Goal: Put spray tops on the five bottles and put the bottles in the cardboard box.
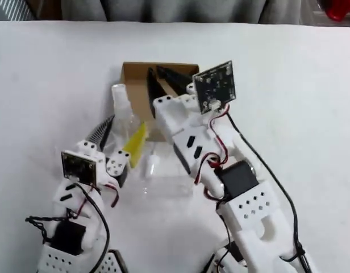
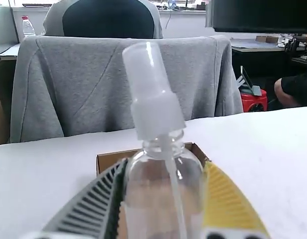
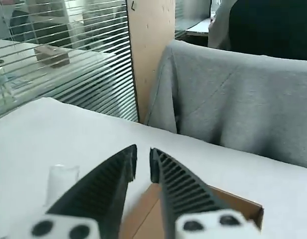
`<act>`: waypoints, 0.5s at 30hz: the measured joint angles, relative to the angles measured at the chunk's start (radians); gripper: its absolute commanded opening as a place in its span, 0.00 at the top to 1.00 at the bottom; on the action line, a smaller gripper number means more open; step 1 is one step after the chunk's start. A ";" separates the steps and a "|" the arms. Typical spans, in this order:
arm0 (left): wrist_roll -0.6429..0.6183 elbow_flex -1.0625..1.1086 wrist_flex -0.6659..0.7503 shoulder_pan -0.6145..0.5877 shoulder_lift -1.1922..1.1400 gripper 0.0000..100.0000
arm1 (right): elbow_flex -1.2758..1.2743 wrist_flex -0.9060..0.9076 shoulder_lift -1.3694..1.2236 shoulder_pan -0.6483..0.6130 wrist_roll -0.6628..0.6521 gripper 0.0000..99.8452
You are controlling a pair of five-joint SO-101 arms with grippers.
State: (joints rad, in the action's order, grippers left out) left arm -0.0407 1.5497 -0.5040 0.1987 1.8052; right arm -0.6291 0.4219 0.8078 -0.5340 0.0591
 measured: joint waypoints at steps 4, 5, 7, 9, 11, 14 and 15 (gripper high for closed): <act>0.000 0.000 0.000 0.000 0.000 0.98 | 0.000 0.000 -0.005 0.015 0.000 0.98; 0.000 0.000 0.000 0.000 0.000 0.98 | 0.000 0.000 -0.014 0.014 0.000 0.98; 0.000 0.000 0.000 0.000 0.000 0.98 | 0.000 0.000 -0.048 0.011 0.000 0.98; 0.000 0.000 0.000 0.000 0.000 0.98 | 0.000 0.000 -0.087 0.012 0.000 0.98; 0.000 0.000 0.000 0.000 0.000 0.98 | 0.000 0.000 -0.107 -0.006 0.000 0.98; 0.000 0.000 0.000 0.000 0.000 0.98 | 0.000 0.000 -0.118 -0.066 0.000 0.98; 0.000 0.000 0.000 0.000 0.000 0.98 | 0.000 0.000 -0.123 -0.084 0.000 0.98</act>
State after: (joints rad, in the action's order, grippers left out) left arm -0.0407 1.5497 -0.5040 0.1987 1.8052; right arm -0.6291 0.4219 0.6851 -0.6183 0.0591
